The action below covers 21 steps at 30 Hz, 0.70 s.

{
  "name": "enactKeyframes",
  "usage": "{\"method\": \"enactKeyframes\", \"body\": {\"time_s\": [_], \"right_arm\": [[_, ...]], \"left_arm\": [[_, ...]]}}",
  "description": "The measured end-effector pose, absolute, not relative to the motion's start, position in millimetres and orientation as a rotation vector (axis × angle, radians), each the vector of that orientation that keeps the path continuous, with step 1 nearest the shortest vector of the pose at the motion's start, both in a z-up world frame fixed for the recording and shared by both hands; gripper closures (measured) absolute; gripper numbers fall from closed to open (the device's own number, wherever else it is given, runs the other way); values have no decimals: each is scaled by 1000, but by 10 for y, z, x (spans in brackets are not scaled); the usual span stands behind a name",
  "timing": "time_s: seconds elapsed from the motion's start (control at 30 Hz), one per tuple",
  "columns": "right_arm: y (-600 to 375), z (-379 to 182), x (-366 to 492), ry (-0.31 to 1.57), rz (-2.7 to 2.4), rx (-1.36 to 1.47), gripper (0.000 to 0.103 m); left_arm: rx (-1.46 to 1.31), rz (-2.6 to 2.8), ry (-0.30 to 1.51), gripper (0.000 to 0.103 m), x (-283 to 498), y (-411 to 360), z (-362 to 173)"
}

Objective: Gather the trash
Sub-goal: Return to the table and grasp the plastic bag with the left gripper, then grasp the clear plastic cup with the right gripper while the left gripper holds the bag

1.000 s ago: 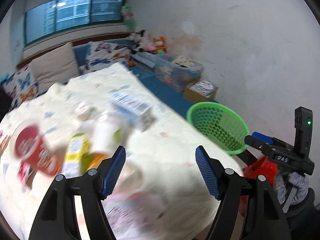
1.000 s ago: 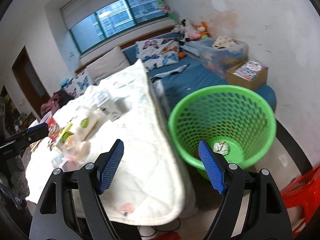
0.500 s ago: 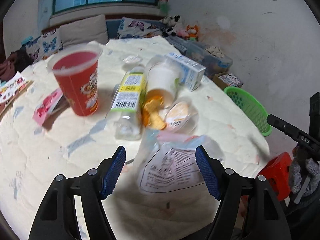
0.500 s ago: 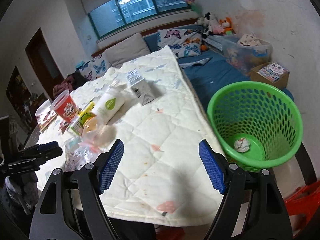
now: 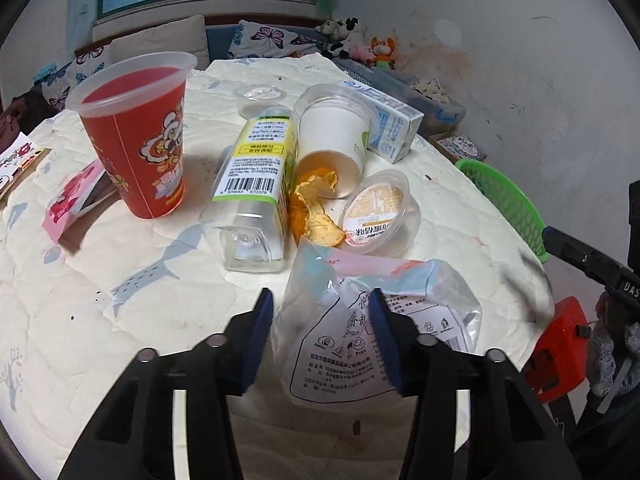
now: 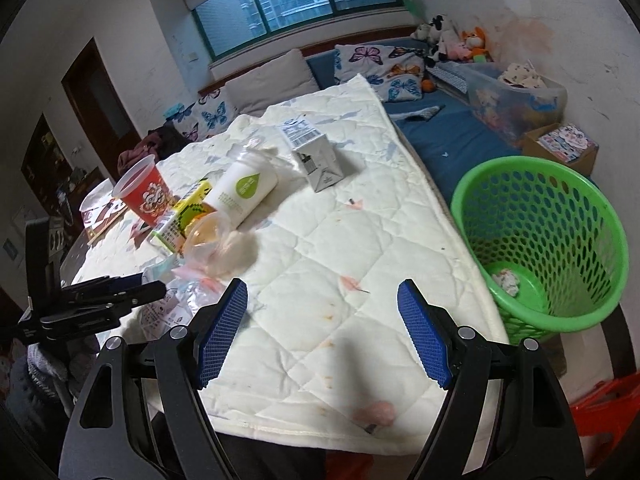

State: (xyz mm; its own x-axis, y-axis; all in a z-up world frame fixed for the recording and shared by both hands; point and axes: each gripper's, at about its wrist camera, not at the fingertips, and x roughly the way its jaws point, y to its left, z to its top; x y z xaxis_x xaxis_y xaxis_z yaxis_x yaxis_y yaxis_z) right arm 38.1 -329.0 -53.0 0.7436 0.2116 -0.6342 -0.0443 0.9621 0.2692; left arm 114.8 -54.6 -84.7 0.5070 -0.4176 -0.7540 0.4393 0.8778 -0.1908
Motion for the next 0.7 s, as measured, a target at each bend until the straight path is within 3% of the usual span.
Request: {"method": "enactKeyframes", "body": {"time_s": [0.33, 0.7], "right_arm": [[-3007, -480, 536, 731, 211, 217, 26], [-2638, -563, 763, 771, 289, 219, 26]], "left_arm": [[16, -541, 879, 83, 1082, -478, -816], [34, -494, 808, 85, 859, -100, -541]]}}
